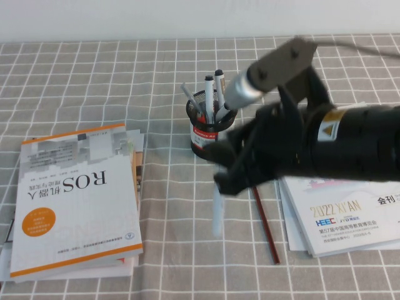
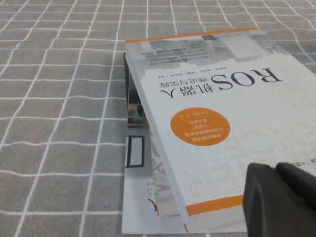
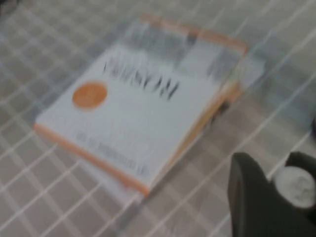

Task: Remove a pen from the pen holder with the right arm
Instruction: 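Take a marker out of the pen holder and lay it on the table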

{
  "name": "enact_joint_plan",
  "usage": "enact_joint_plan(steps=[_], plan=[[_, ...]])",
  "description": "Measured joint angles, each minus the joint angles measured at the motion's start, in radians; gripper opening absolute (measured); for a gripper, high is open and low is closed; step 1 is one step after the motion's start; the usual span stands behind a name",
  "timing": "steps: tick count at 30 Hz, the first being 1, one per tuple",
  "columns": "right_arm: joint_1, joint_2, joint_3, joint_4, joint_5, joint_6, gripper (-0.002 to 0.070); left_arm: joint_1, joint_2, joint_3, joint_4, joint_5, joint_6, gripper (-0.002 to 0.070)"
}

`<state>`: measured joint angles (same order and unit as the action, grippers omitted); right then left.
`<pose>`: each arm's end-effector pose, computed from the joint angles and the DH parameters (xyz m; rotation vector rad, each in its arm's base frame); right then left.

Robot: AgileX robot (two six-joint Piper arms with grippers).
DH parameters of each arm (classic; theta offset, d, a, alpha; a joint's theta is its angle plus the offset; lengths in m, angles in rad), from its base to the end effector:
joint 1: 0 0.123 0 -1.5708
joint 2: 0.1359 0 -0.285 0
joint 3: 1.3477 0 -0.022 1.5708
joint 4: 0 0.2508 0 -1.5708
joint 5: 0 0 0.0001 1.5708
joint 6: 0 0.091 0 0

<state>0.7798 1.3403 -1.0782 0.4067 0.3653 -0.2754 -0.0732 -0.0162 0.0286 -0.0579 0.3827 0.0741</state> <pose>0.2059 0.2218 0.3405 -0.7939 2.0001 0.6772 0.0519 -0.0058 0.1701 0.1027 1.8756 -0.0566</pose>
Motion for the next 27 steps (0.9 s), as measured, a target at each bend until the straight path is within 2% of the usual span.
enact_joint_plan(steps=[5, 11, 27], plan=[[-0.022, 0.045, -0.001, -0.036, 0.151, 0.108, 0.0095, 0.000, 0.000, 0.000, 0.000, 0.000, 0.000, -0.0003], [-0.114, 0.193, -0.090, -0.063, 0.360, 0.188, 0.0095, 0.000, 0.000, 0.000, 0.000, 0.000, 0.000, -0.0003], [-0.230, 0.642, -0.457, -0.097, 0.499, 0.207, 0.0094, 0.000, 0.000, 0.000, 0.000, 0.000, 0.000, -0.0003]])
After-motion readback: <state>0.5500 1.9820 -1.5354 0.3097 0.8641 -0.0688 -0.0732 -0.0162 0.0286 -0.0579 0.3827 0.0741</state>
